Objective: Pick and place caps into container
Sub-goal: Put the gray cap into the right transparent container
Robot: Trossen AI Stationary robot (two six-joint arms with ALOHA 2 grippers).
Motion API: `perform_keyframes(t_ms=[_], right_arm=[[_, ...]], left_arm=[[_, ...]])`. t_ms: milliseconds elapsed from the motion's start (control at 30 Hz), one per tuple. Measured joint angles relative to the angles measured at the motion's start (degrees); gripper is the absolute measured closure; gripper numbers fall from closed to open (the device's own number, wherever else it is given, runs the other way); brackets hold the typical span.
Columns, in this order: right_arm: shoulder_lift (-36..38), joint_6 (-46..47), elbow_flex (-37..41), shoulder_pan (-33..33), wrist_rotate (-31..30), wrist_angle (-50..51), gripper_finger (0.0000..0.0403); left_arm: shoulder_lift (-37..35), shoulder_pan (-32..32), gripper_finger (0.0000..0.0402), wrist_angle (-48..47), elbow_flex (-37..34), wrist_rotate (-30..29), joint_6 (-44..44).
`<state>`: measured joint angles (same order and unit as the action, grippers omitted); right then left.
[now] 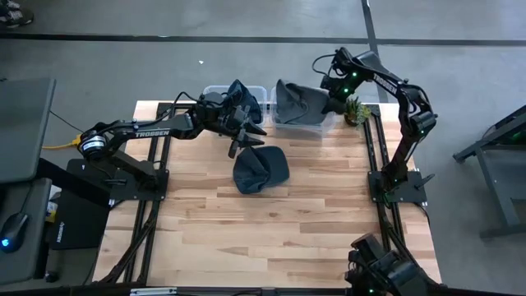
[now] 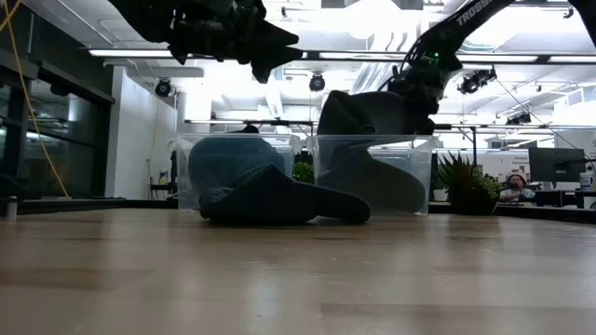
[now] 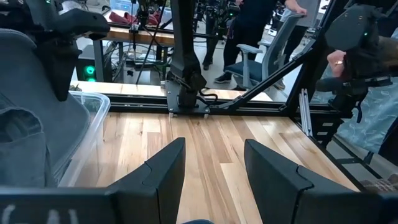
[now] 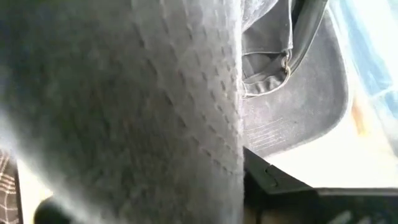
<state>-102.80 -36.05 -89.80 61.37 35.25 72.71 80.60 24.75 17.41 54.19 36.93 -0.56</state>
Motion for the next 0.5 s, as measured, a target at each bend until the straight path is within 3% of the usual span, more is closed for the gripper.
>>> perform_keyframes(t_ms=[200,500], right_arm=[[0.00,0.04,0.00,-1.78,-0.49,-0.19,0.0346],[0.00,2.21,-0.02,-2.67,-7.38,-1.43,0.0285]], left_arm=[[0.02,0.00,0.0239,-0.16,0.00,-0.01,-0.02],[0.02,0.00,0.0239,-1.07,0.00,-0.01,-0.02]])
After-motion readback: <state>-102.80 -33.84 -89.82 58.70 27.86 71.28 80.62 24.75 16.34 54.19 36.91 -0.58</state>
